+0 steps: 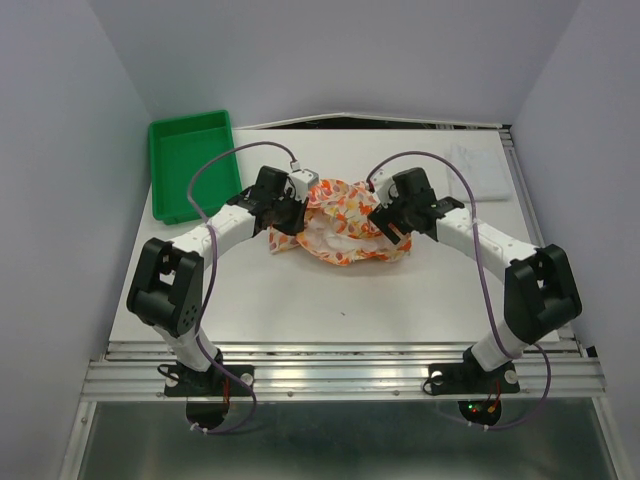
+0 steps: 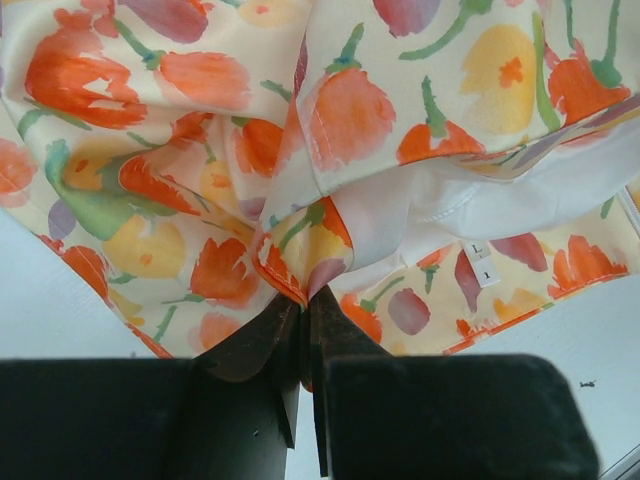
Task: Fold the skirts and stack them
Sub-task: Flatten the skirt out
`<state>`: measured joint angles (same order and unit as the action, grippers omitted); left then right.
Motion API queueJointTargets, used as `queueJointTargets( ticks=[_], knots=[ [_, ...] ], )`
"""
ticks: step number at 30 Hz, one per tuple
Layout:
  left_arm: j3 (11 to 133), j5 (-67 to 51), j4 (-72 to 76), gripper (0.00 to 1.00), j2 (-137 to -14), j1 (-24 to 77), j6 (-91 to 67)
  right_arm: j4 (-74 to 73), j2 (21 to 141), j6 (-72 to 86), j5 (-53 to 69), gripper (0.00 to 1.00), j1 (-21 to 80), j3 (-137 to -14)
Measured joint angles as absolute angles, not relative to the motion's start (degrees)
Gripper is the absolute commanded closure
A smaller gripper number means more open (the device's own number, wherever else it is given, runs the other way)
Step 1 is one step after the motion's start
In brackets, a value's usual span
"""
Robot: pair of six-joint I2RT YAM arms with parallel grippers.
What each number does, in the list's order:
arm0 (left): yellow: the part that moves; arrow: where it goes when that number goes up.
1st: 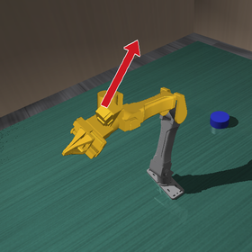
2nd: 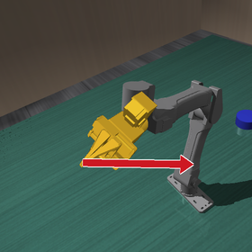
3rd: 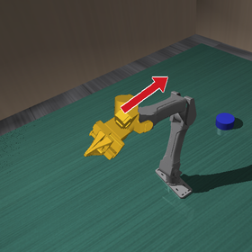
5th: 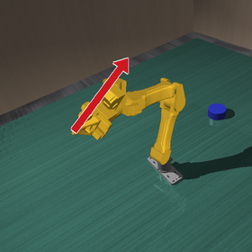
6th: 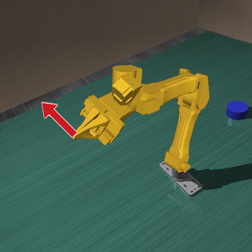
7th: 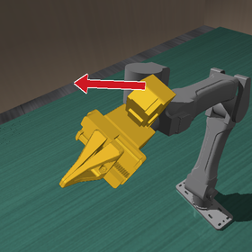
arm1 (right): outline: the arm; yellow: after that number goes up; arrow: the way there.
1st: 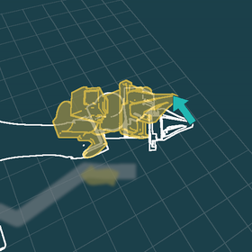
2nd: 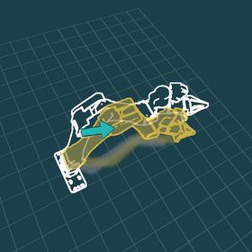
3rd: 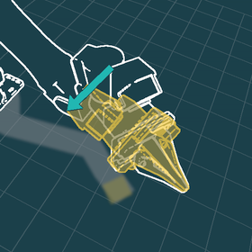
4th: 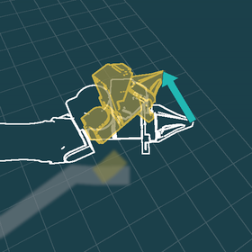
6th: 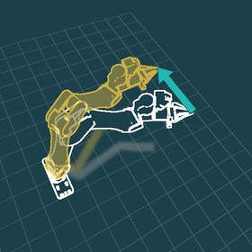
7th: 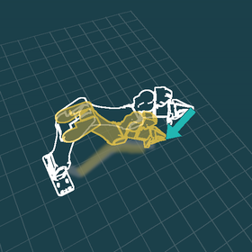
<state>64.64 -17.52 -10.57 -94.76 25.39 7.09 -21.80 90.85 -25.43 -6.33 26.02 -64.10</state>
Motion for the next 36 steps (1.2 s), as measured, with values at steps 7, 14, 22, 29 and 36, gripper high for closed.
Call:
queueJointTargets(
  ticks=[7,14,22,29,36],
  knots=[
    [64.6,-17.5,-11.3,0.65,-94.8,25.4,7.0,-22.5,90.8,-34.2,-2.0,0.25,26.2,-65.3],
    [64.6,-18.0,-12.5,0.56,-94.7,25.4,4.9,-24.6,91.6,-42.1,5.3,0.48,27.3,-66.2],
    [62.2,-19.0,-13.4,0.56,-93.6,25.3,1.3,-24.6,95.5,-42.5,6.0,0.99,28.6,-68.6],
    [56.9,-18.8,-13.0,0.55,-93.6,25.0,-1.8,-24.4,96.0,-35.6,1.2,0.99,28.6,-71.2],
    [57.5,-17.6,-11.6,0.81,-94.5,23.9,-3.8,-24.4,95.7,-27.8,-3.6,0.99,28.6,-71.6]
  ],
)
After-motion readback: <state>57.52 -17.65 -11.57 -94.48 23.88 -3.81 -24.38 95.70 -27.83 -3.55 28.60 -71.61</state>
